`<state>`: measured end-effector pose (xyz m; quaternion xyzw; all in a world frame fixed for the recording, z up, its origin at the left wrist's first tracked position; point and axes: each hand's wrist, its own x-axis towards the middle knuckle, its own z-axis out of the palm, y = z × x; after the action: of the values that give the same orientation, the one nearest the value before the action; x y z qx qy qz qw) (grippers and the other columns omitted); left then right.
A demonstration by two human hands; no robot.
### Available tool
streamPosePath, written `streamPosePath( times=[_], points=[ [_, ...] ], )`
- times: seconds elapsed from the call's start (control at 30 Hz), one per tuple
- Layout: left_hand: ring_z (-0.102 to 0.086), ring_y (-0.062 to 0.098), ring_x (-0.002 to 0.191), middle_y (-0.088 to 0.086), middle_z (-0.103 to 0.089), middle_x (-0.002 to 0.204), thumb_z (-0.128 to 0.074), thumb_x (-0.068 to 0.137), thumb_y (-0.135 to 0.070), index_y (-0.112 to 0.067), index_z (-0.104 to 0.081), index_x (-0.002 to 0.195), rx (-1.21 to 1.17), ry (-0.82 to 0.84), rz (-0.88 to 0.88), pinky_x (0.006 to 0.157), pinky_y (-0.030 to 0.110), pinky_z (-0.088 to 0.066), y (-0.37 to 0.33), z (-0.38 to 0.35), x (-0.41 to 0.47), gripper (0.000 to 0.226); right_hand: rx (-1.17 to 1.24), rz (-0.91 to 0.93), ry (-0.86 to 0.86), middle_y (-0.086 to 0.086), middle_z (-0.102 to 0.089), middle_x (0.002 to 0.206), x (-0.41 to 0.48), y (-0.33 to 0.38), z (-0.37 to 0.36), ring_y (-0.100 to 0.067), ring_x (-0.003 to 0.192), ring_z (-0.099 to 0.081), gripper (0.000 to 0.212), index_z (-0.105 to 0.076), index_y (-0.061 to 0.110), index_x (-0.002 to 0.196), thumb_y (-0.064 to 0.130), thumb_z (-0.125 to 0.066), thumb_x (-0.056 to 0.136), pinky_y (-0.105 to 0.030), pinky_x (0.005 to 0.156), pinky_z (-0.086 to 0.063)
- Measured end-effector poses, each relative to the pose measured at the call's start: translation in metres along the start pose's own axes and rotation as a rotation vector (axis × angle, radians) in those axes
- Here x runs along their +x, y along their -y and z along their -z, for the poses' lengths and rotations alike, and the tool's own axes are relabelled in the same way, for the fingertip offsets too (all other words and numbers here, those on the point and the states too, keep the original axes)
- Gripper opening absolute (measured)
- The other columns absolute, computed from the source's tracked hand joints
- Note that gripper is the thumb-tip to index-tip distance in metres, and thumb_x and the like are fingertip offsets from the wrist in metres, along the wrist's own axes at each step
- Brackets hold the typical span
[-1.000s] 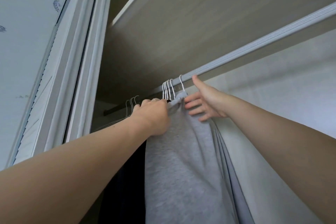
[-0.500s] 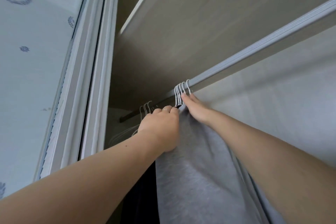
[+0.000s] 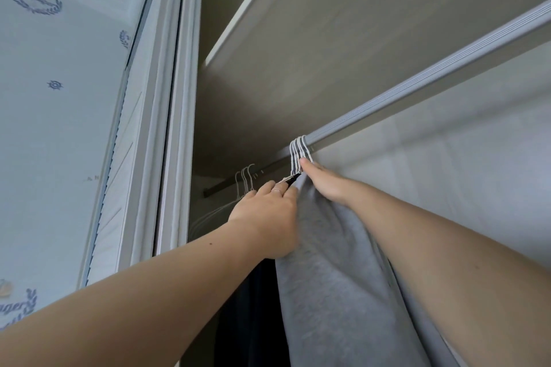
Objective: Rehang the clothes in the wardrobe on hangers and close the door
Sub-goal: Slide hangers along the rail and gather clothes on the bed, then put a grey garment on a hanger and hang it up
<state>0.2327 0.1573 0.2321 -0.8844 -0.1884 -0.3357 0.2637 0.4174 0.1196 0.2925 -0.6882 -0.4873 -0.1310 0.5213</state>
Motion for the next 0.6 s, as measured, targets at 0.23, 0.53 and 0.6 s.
streamPosePath(
  times=[0.23,0.53,0.6],
  points=[
    [-0.003,0.023,0.154,0.003,-0.016,0.165,-0.039,0.098,-0.037,-0.016,-0.018,0.157,0.033,0.037,0.011,0.122,0.049,0.000,0.011,0.016,-0.057,0.066,-0.091,0.006,0.042,0.001,-0.025,0.162,-0.053,0.011,0.001,-0.019,0.148,-0.024,0.073,-0.036,0.033,0.151,0.074,-0.030,0.091,-0.041,0.122,-0.015],
    [0.010,0.026,0.154,0.000,-0.008,0.168,-0.030,0.100,-0.057,-0.024,-0.003,0.158,0.057,-0.182,0.094,0.121,0.052,0.011,0.065,0.035,-0.212,0.071,-0.286,0.108,-0.133,0.002,-0.026,0.162,-0.194,0.076,-0.067,-0.028,0.147,-0.025,0.071,-0.015,0.036,0.155,0.065,-0.034,0.094,-0.052,0.118,-0.018],
    [0.016,0.025,0.153,-0.002,0.001,0.168,-0.024,0.100,-0.059,-0.027,0.002,0.158,0.069,-0.167,0.154,0.122,0.054,0.011,0.084,0.037,-0.264,0.071,-0.373,0.190,-0.162,0.005,-0.024,0.162,-0.235,0.091,-0.095,-0.024,0.148,-0.021,0.069,-0.011,0.033,0.156,0.062,-0.031,0.096,-0.057,0.116,-0.015]
  ],
)
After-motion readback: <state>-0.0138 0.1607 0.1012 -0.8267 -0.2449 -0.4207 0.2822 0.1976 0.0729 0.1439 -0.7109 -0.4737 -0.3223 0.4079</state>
